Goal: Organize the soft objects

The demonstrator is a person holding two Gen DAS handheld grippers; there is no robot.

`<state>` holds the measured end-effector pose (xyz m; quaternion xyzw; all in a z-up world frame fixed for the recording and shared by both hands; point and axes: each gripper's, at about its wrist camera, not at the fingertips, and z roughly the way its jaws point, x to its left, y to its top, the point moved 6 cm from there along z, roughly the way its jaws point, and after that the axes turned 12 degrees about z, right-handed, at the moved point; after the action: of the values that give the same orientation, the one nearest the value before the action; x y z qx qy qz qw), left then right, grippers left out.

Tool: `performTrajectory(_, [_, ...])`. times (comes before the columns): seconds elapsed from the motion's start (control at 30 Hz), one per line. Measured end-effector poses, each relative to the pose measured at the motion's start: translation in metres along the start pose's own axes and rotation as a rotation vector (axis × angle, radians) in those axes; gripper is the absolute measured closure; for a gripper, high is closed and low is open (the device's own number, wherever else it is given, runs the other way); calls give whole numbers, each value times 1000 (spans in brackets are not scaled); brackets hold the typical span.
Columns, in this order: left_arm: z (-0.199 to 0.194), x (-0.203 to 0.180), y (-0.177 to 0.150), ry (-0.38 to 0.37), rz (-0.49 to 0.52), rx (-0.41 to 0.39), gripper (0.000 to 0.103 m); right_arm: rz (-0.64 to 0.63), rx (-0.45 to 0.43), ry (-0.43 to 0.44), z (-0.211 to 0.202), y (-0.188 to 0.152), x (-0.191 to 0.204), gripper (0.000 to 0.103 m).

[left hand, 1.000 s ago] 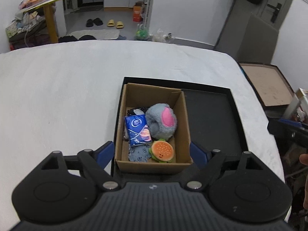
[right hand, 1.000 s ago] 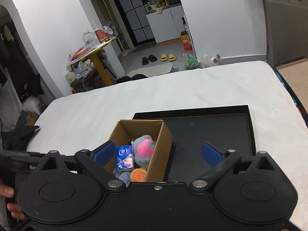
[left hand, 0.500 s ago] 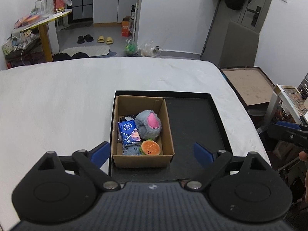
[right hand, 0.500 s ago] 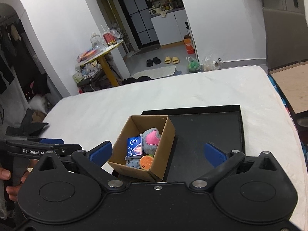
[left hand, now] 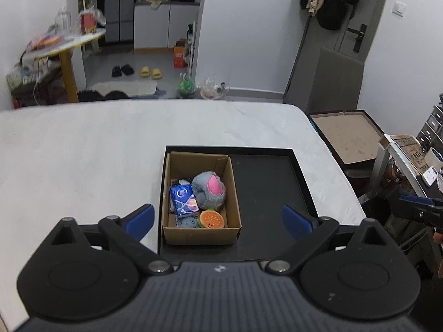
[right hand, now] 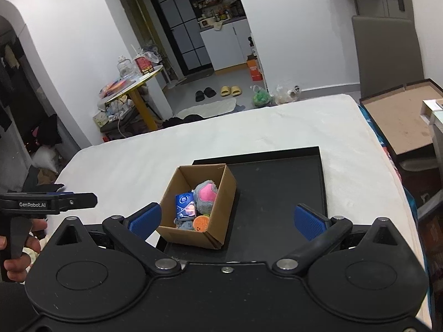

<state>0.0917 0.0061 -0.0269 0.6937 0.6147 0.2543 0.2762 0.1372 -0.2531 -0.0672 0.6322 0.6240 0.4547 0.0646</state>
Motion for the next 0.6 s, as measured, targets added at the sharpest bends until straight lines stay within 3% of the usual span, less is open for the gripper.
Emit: performTrajectory(0.6, [-64, -15, -17, 28, 50, -61, 3, -6, -5, 41, -30, -20, 35, 0])
